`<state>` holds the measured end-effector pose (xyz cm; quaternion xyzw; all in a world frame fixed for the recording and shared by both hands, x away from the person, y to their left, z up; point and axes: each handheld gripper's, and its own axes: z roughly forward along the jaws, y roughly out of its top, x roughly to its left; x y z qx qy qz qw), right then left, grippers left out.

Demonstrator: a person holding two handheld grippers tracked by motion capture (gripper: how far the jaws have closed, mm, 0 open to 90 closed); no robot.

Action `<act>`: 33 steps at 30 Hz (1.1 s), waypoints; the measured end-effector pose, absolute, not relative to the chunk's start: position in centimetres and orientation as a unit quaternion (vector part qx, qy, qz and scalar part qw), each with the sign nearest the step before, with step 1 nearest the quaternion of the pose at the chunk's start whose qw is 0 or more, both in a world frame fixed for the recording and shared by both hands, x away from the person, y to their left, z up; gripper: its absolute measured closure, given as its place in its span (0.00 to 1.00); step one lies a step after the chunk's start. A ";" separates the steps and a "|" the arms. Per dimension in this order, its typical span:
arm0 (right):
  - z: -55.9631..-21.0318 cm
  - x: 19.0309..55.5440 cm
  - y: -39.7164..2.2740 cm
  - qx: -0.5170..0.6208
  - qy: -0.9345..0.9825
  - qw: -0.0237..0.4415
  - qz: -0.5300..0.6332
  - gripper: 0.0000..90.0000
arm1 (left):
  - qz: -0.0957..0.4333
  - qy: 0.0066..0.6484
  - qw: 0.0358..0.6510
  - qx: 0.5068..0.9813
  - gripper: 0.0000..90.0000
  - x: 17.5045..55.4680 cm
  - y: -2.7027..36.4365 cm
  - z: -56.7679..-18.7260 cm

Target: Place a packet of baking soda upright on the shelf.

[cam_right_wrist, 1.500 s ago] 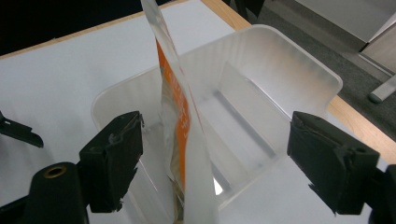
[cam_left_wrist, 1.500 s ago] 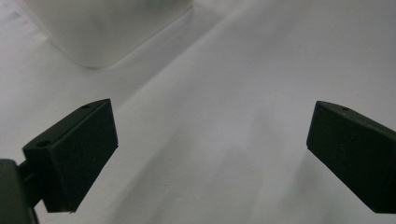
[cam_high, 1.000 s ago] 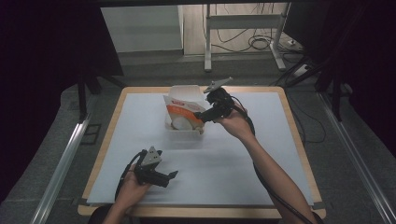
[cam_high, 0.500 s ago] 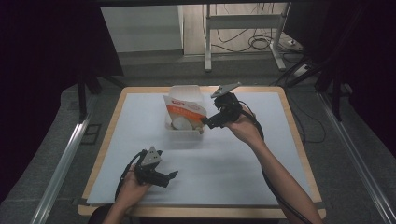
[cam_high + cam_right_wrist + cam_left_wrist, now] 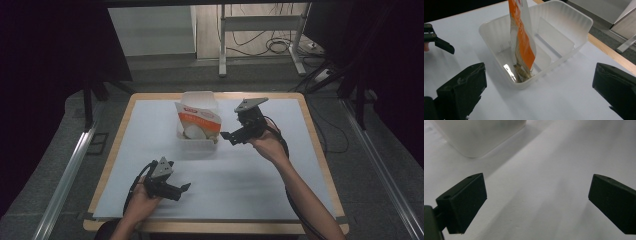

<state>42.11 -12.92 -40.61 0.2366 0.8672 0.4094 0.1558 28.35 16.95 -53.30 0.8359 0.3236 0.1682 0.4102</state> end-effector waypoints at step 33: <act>-44.6 38.7 -18.1 0.253 0.863 0.160 0.407 0.00 | 0.169 0.319 0.410 0.837 0.02 28.2 16.8 -53.2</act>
